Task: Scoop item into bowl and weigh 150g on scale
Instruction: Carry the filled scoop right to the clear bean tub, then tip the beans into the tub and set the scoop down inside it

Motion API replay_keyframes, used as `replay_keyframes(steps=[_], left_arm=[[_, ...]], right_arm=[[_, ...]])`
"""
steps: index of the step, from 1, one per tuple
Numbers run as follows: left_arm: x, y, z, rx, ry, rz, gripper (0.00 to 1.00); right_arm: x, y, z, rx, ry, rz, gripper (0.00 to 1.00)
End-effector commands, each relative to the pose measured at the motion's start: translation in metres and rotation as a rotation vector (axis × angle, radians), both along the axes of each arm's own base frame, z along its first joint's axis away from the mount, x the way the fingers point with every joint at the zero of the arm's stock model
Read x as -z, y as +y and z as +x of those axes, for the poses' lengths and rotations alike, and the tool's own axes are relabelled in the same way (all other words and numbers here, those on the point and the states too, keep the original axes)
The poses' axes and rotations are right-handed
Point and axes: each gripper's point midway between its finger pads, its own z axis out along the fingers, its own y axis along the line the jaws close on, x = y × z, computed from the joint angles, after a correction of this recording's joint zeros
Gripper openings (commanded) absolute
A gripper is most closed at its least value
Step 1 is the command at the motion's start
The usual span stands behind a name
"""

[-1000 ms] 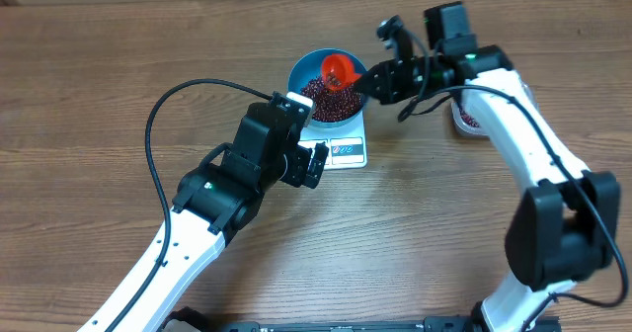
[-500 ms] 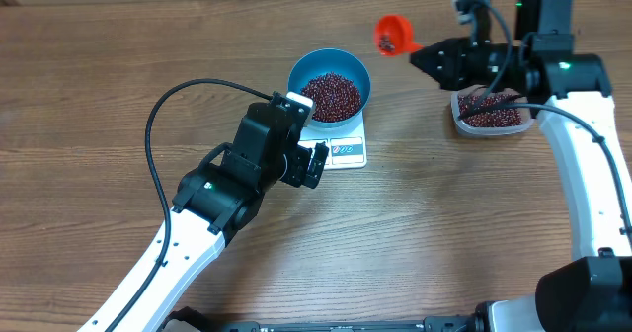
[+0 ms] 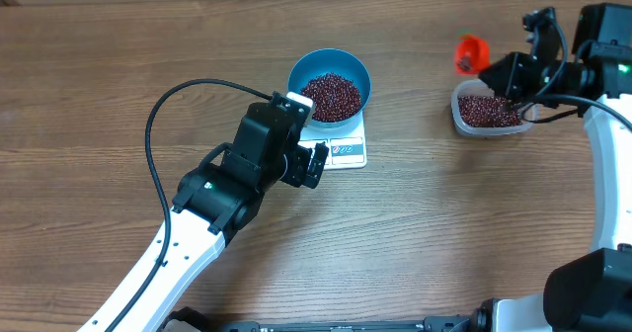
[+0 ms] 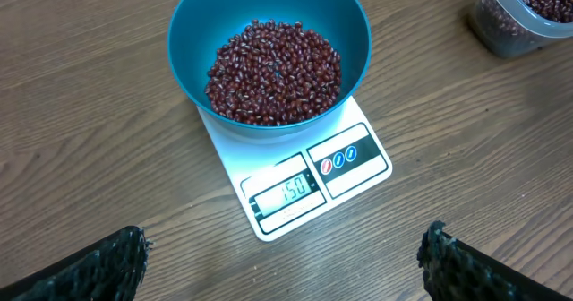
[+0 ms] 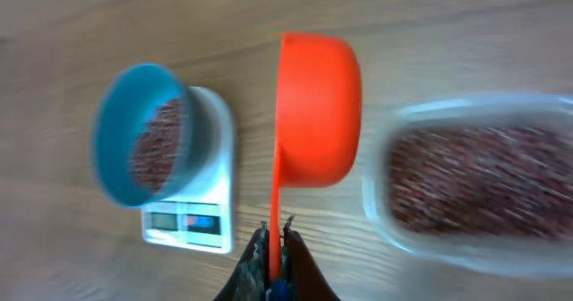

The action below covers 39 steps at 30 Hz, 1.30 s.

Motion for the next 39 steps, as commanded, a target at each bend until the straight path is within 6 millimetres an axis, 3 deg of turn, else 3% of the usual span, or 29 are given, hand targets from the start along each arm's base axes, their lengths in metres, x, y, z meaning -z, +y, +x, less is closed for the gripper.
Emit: replay_keyframes(steps=[1,5,9,17,25,39], left_arm=[[0.001,-0.002,0.0,0.016,0.002,0.001,0.99],[0.001,-0.002,0.0,0.016,0.002,0.001,1.0],[0.001,-0.002,0.0,0.016,0.002,0.001,1.0],[0.001,-0.002,0.0,0.016,0.002,0.001,0.99],[0.001,-0.002,0.0,0.016,0.002,0.001,1.0],[0.001,-0.002,0.0,0.016,0.002,0.001,1.0]], right_arm=[[-0.005,-0.027,0.0,0.077,-0.004,-0.135,0.04],[0.001,-0.039,-0.004,0.114,0.027,-0.206,0.04],[0.005,-0.044,-0.008,0.046,0.026,-0.296,0.04],[0.011,-0.073,-0.015,0.13,0.096,-0.55,0.04],[0.008,-0.071,-0.012,0.097,0.089,-0.71,0.04],[0.01,-0.077,-0.011,0.122,0.097,-0.739,0.04]])
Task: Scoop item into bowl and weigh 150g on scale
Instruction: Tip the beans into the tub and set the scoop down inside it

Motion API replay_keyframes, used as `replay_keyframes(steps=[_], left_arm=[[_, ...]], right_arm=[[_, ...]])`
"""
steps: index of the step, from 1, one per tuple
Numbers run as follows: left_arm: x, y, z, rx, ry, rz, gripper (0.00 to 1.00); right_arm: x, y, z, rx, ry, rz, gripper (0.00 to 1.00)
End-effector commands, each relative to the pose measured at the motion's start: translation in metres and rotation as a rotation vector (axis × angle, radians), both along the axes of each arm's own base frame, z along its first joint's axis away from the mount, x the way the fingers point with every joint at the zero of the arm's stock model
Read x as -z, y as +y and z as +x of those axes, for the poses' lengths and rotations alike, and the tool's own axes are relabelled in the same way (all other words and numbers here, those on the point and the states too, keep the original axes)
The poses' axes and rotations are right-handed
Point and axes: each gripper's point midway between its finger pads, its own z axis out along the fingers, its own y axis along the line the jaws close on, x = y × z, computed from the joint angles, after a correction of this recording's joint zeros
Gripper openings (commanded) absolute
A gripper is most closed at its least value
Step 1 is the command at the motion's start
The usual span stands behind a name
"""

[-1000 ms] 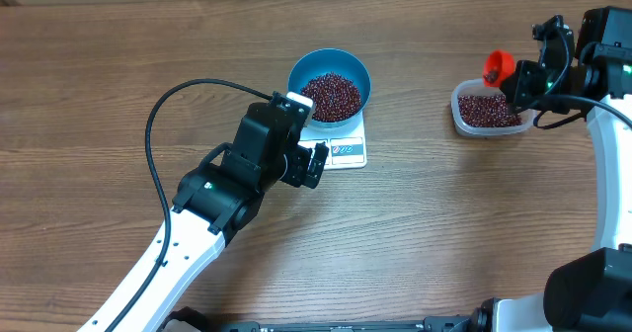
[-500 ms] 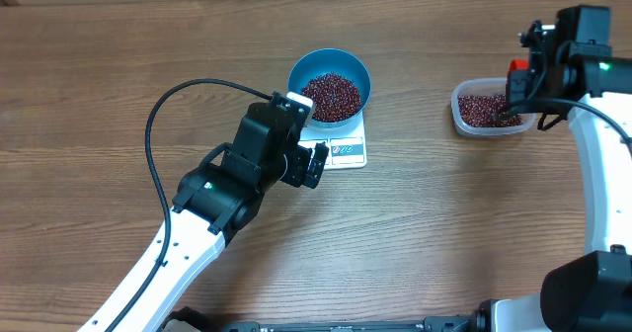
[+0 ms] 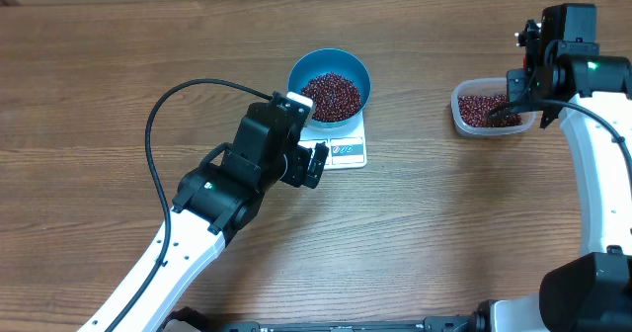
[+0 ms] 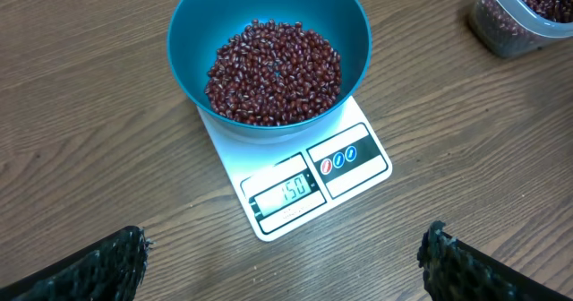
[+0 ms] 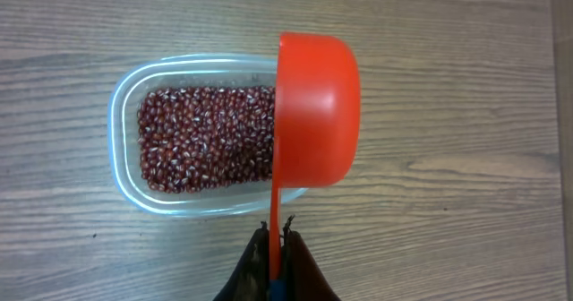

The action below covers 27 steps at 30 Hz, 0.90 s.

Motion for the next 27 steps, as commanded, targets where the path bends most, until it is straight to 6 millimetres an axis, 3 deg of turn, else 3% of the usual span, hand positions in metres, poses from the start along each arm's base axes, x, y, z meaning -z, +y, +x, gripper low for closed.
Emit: replay_keyframes(steps=[1,13,21,27], left_arm=[[0.001,-0.002,0.0,0.016,0.002,0.001,0.99],[0.001,-0.002,0.0,0.016,0.002,0.001,1.0],[0.001,-0.002,0.0,0.016,0.002,0.001,1.0],[0.001,-0.002,0.0,0.016,0.002,0.001,1.0]], right_arm=[[-0.01,-0.003,0.004,0.013,-0.038,-0.017,0.04],[0.025,0.023,0.019,0.226,-0.047,0.363,0.04],[0.066,0.021,0.022,0.267,0.056,0.472,0.04],[0.074,0.024,0.022,0.266,0.082,0.52,0.04]])
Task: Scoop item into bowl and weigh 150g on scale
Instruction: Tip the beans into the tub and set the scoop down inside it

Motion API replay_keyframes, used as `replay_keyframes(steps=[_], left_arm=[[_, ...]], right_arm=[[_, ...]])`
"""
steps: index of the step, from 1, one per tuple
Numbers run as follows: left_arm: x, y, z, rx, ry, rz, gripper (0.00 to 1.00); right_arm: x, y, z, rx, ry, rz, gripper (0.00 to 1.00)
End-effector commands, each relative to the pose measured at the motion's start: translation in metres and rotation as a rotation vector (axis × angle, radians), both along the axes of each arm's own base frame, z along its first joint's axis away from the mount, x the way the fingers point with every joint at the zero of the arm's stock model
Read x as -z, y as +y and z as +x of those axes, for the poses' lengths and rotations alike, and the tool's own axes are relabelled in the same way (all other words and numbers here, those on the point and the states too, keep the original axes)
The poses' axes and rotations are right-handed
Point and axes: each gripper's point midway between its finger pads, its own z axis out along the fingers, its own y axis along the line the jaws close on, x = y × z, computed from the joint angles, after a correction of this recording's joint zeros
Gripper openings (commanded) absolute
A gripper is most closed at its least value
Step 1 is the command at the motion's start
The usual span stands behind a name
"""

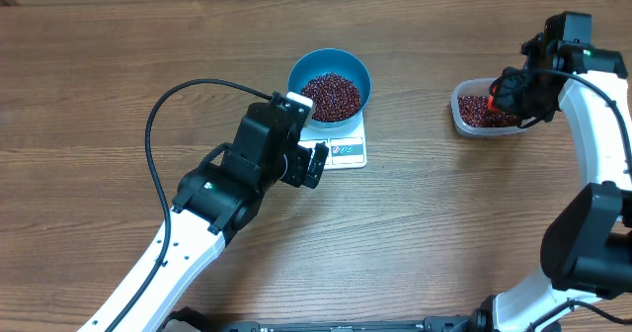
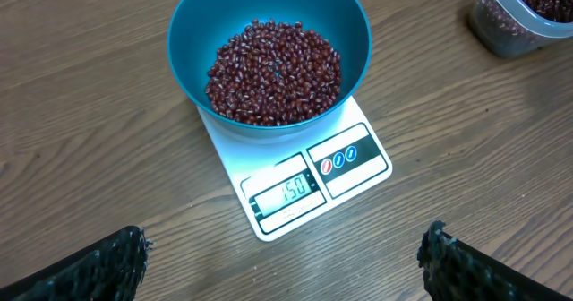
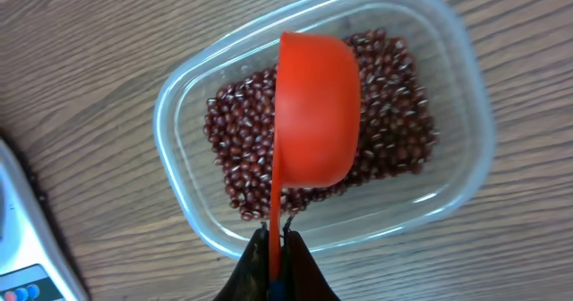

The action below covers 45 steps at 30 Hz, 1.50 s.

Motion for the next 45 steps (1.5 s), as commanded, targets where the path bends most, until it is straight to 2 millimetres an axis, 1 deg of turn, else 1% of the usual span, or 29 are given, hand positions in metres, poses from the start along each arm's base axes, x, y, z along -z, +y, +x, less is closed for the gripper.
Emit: replay_keyframes(steps=[1,2,5,8,14,15,20,22,27,32,35,38,40,45], left_arm=[[0.001,-0.002,0.0,0.016,0.002,0.001,0.99],[0.001,-0.002,0.0,0.016,0.002,0.001,1.0],[0.001,-0.002,0.0,0.016,0.002,0.001,1.0],[0.001,-0.002,0.0,0.016,0.002,0.001,1.0],[0.001,-0.002,0.0,0.016,0.002,0.001,1.0],[0.001,-0.002,0.0,0.016,0.002,0.001,1.0],[0.001,-0.002,0.0,0.016,0.002,0.001,1.0],[0.001,-0.002,0.0,0.016,0.002,0.001,1.0],[0.001,-0.002,0.0,0.016,0.002,0.001,0.99],[0.001,-0.002,0.0,0.016,0.002,0.001,1.0],[0.001,-0.002,0.0,0.016,0.002,0.001,0.99],[0.001,-0.002,0.0,0.016,0.002,0.001,1.0],[0.001,-0.002,0.0,0.016,0.002,0.001,1.0],[0.001,-0.002,0.0,0.016,0.002,0.001,1.0]], right_arm=[[-0.005,0.006,0.003,0.002,-0.019,0.044,0.04],[-0.005,0.005,0.003,0.003,-0.017,0.042,0.04],[-0.003,0.006,0.001,0.002,-0.006,0.044,0.13],[-0.001,0.006,-0.003,0.0,0.013,0.046,0.17],[0.003,0.003,-0.009,0.004,0.045,0.025,0.3],[0.004,0.002,-0.011,0.006,0.055,0.021,0.38],[0.006,0.004,-0.02,0.006,0.092,0.026,0.61],[0.007,0.001,-0.024,0.01,0.11,0.012,0.67],[0.008,-0.001,-0.029,-0.004,0.129,-0.007,0.77],[0.008,-0.001,-0.031,-0.007,0.136,-0.006,0.85],[0.008,-0.001,-0.031,-0.007,0.136,-0.006,0.92],[0.008,-0.001,-0.031,-0.008,0.136,-0.006,0.95],[0.008,-0.001,-0.031,-0.011,0.136,-0.007,1.0],[0.007,0.0,-0.033,-0.072,0.136,-0.018,1.0]])
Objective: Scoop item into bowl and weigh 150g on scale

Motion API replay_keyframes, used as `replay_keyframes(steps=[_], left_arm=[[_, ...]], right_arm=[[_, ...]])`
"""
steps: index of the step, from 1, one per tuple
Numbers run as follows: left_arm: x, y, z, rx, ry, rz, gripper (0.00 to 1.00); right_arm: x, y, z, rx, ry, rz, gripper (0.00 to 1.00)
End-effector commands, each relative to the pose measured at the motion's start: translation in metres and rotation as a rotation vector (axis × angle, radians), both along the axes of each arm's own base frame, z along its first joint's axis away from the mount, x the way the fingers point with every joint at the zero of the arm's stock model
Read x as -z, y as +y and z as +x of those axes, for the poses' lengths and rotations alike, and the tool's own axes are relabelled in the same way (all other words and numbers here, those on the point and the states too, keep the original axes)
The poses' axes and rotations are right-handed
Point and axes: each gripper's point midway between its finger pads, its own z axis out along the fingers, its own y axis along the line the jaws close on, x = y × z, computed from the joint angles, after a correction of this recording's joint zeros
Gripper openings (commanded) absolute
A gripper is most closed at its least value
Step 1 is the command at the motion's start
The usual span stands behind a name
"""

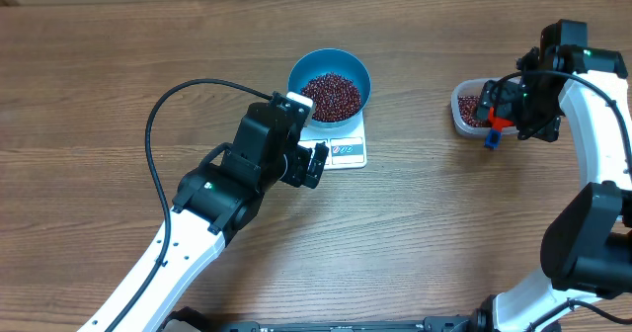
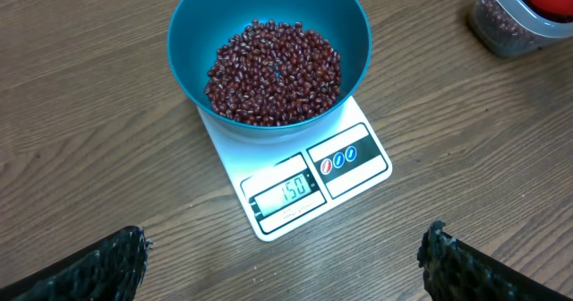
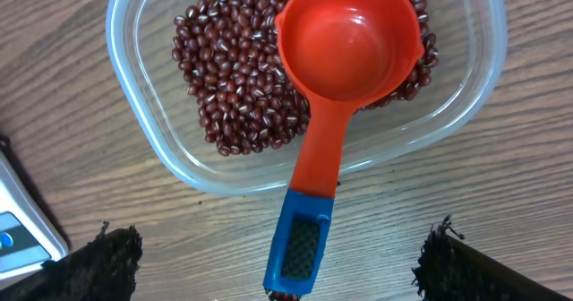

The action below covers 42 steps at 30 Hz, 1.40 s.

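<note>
A blue bowl (image 2: 269, 55) of red beans stands on a white scale (image 2: 304, 183) whose display reads 150; the bowl (image 1: 330, 83) and scale (image 1: 341, 152) also show in the overhead view. My left gripper (image 2: 285, 265) hangs open just in front of the scale, empty. A clear tub (image 3: 304, 86) of red beans holds an orange scoop (image 3: 345, 46), bowl up and empty, its blue handle end over the tub's near rim. My right gripper (image 3: 277, 265) is open above the handle, not holding it. Overhead, the tub (image 1: 476, 108) and scoop (image 1: 491, 124) sit at far right.
The wooden table (image 1: 444, 233) runs bare in front of both arms. A black cable (image 1: 163, 105) loops off the left arm over the table's left half.
My right gripper was shut on the scoop's handle, holding it bowl down over the tub. Now the gripper is open and the scoop rests bowl up in the tub's beans.
My right gripper held the orange scoop between scale and tub, then above the tub, then low over the beans. It has now let go and the scoop lies in the tub. The left arm stayed put, open, with the scale reading 150 throughout.
</note>
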Motion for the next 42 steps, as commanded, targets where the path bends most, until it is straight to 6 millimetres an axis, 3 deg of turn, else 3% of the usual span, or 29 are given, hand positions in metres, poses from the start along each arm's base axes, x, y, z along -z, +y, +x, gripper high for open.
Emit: replay_keyframes(steps=[1,10,16,23,29,42], left_arm=[[0.001,-0.002,0.0,0.016,0.002,0.001,1.0],[0.001,-0.002,0.0,0.016,0.002,0.001,0.99],[0.001,-0.002,0.0,0.016,0.002,0.001,1.0],[0.001,-0.002,0.0,0.016,0.002,0.001,0.99],[0.001,-0.002,0.0,0.016,0.002,0.001,1.0],[0.001,-0.002,0.0,0.016,0.002,0.001,0.99]], right_arm=[[-0.001,-0.002,-0.001,-0.058,0.0,-0.017,1.0],[-0.02,-0.002,-0.002,-0.166,-0.055,-0.051,1.0],[-0.055,-0.003,-0.002,-0.161,-0.163,-0.092,1.0],[-0.086,-0.002,-0.016,-0.156,-0.221,-0.117,1.0],[-0.085,0.0,-0.028,-0.157,-0.185,-0.106,1.0],[-0.085,0.0,-0.026,-0.157,-0.189,-0.107,1.0]])
